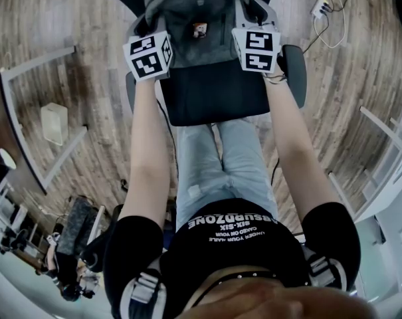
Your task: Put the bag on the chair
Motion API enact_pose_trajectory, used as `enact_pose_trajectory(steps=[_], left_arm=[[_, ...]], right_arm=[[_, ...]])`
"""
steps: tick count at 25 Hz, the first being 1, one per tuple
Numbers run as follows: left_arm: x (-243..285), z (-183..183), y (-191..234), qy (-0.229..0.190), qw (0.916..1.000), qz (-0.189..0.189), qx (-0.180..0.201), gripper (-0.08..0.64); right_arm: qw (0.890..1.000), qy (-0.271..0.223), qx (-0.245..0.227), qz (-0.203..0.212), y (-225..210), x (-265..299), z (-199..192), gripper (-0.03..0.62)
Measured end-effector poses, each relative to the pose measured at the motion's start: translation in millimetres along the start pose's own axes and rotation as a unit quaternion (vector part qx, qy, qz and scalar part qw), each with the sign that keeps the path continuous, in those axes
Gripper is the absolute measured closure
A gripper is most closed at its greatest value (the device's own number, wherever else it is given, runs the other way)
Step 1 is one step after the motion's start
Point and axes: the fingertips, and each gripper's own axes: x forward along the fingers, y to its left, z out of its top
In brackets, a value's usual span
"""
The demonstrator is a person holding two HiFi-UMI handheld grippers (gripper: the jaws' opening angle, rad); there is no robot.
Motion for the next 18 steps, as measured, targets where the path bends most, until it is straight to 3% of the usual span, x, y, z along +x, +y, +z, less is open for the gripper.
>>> enact_pose_trajectory(steps=[5,7,8,12,18], left_arm=[[-11,-2,-1,-0.008,0.9998,0.013,0.009,0.406],[-16,-1,-3,-0.007,0.9996,0.017,0.02,0.357],[-19,1,-4,-0.01,0.9995,0.018,0.023,0.337],[-39,15,-7,-0.032,0.9987,0.022,0.032,0.324],[-82,37,-21,-0.067,0.9965,0.019,0.046,0.325]], right_arm=[[1.0,-0.005,-0.03,0.006,7,-9,2,0.485],[0.999,0.0,-0.037,0.022,15,-13,3,0.37],[0.999,0.001,-0.041,0.027,18,-17,3,0.356],[0.999,-0.012,-0.051,0.015,17,-39,13,0.354],[0.999,-0.019,-0.012,0.024,16,-83,29,0.362]])
